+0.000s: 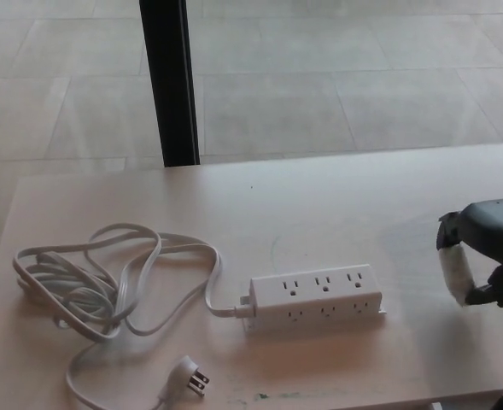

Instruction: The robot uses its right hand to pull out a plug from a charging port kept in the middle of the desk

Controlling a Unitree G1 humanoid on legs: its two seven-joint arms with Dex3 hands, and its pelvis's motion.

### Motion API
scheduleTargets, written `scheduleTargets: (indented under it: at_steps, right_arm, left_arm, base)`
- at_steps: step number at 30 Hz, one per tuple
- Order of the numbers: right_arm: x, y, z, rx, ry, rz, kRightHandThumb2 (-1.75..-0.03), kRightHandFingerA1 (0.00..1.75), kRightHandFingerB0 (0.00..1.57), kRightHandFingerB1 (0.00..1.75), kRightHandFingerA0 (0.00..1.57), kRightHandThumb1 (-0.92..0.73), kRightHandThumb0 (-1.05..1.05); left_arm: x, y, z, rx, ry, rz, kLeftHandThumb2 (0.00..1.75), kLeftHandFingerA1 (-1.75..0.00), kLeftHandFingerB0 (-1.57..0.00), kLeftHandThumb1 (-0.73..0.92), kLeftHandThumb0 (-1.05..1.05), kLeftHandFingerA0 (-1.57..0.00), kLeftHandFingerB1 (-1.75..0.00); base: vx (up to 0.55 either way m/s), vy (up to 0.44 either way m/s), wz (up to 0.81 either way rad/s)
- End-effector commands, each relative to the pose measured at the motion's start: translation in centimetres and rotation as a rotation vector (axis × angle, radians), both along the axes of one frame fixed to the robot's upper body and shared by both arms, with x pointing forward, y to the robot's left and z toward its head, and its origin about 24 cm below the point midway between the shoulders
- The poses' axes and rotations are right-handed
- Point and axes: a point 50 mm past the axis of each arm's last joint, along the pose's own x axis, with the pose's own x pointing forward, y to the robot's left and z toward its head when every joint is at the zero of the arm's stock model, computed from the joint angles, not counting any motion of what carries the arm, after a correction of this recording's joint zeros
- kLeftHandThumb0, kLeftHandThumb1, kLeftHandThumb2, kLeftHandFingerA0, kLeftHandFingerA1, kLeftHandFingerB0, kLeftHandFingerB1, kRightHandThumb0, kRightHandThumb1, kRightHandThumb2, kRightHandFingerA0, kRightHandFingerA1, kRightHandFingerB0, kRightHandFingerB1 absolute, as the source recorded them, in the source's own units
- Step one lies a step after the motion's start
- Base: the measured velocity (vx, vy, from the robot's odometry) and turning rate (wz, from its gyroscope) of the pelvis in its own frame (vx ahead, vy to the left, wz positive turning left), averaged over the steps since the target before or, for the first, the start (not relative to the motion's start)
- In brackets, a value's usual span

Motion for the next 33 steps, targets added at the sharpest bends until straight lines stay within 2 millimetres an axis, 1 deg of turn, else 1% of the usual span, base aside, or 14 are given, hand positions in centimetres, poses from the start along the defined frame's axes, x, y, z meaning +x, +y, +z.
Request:
scheduleTargets:
  at_steps: [1,7,9,10,11,12,16,22,23,24,28,29,30,33]
  right_arm:
    - [0.1,0.1,-0.1,-0.149,0.048,-0.021,-0.59,1.37,0.26,0.35,0.84,-0.61,-0.66]
    - [-0.1,-0.1,-0.3,-0.302,0.142,-0.022,-0.89,1.2,0.04,0.17,0.9,-0.47,-0.91]
    - [-0.2,-0.3,0.0,-0.302,0.166,-0.046,-0.59,1.15,0.0,0.14,0.8,-0.61,-0.95]
    - [-0.2,-0.4,0.1,-0.3,0.167,-0.048,-0.9,1.13,0.0,0.0,0.79,-0.47,-0.97]
    - [-0.1,-0.6,0.4,-0.288,0.191,-0.063,-0.61,0.81,0.0,0.0,0.54,-0.62,-1.02]
    - [0.0,-0.8,1.0,-0.26,0.193,-0.073,-0.61,0.85,0.0,0.0,0.58,-0.61,-1.02]
    - [0.0,-0.8,1.7,-0.203,0.197,-0.095,-0.6,1.26,0.0,0.0,0.68,-0.58,-1.03]
    - [-0.1,-0.9,3.3,-0.077,0.187,-0.085,-0.62,1.32,0.0,0.02,0.68,-0.64,-1.05]
    - [0.0,-1.1,4.4,-0.008,0.169,-0.089,-0.97,1.06,0.0,0.0,0.7,-0.47,-0.93]
    - [-0.1,-1.8,6.1,0.048,0.149,-0.1,-0.9,1.28,0.03,0.08,0.77,-0.49,-0.91]
    - [-1.4,-5.4,10.0,0.164,0.064,-0.172,-0.64,1.53,0.02,0.18,0.64,-0.58,-0.93]
    - [-2.0,-6.7,10.6,0.199,0.033,-0.174,-0.88,1.38,0.02,0.13,0.84,-0.54,-0.97]
    - [-3.1,-8.2,11.4,0.248,0.005,-0.212,-0.87,1.34,0.01,0.17,0.83,-0.52,-0.91]
    - [-5.4,-11.4,12.3,0.341,-0.04,-0.284,-0.92,1.29,0.0,0.21,0.84,-0.47,-0.77]
  left_arm:
    - [-0.2,0.2,0.3,0.011,-0.002,-0.019,1.2,-0.59,-0.04,0.8,-0.83,-0.25,-0.29]
    - [-0.3,0.4,0.3,0.023,0.009,-0.013,1.24,-0.57,-0.04,0.88,-0.92,-0.25,-0.22]
    - [-0.2,0.4,0.3,0.003,-0.001,-0.003,0.83,-0.56,-0.04,0.91,-0.89,-0.27,-0.35]
    - [-0.2,0.4,0.2,0.002,-0.002,-0.002,0.83,-0.55,-0.08,0.92,-0.89,-0.27,-0.36]
    - [-0.3,0.4,0.2,0.007,0.0,-0.001,0.85,-0.56,-0.04,0.91,-0.93,-0.29,-0.31]
    - [-0.5,0.5,0.2,0.012,0.004,-0.002,1.21,-0.6,-0.05,0.85,-0.91,-0.27,-0.24]
    - [-0.6,0.5,0.1,0.007,0.005,0.016,1.21,-0.59,-0.07,0.87,-0.94,-0.28,-0.26]
    - [-0.8,0.6,0.1,-0.016,-0.004,0.034,1.19,-0.6,-0.05,0.83,-0.91,-0.29,-0.24]
    - [-0.9,0.6,0.2,-0.01,0.001,0.026,1.18,-0.59,-0.05,0.8,-0.84,-0.26,-0.26]
    - [-1.0,0.6,0.1,-0.005,0.009,0.023,0.83,-0.5,-0.02,0.91,-0.91,-0.24,-0.27]
    - [-1.1,0.6,-0.1,0.007,0.026,0.01,1.18,-0.58,-0.04,0.8,-0.84,-0.25,-0.27]
    - [-1.1,0.6,0.0,0.003,0.021,0.014,0.8,-0.52,-0.03,0.92,-0.9,-0.27,-0.32]
    - [-1.1,0.5,-0.1,0.001,0.019,0.012,1.2,-0.6,-0.04,0.82,-0.87,-0.28,-0.3]
    - [-1.4,0.5,-0.1,-0.003,0.022,0.023,1.21,-0.59,-0.05,0.85,-0.93,-0.26,-0.26]
  base:
    - [0.0,0.0,0.0]
    - [0.0,0.0,0.0]
    - [0.0,0.0,0.0]
    - [0.0,0.0,0.0]
    - [0.0,0.0,0.0]
    - [0.0,0.0,0.0]
    - [0.0,0.0,0.0]
    - [0.0,0.0,0.0]
    - [0.0,0.0,0.0]
    - [0.0,0.0,0.0]
    - [0.0,0.0,0.0]
    - [0.0,0.0,0.0]
    - [0.0,0.0,0.0]
    - [0.0,0.0,0.0]
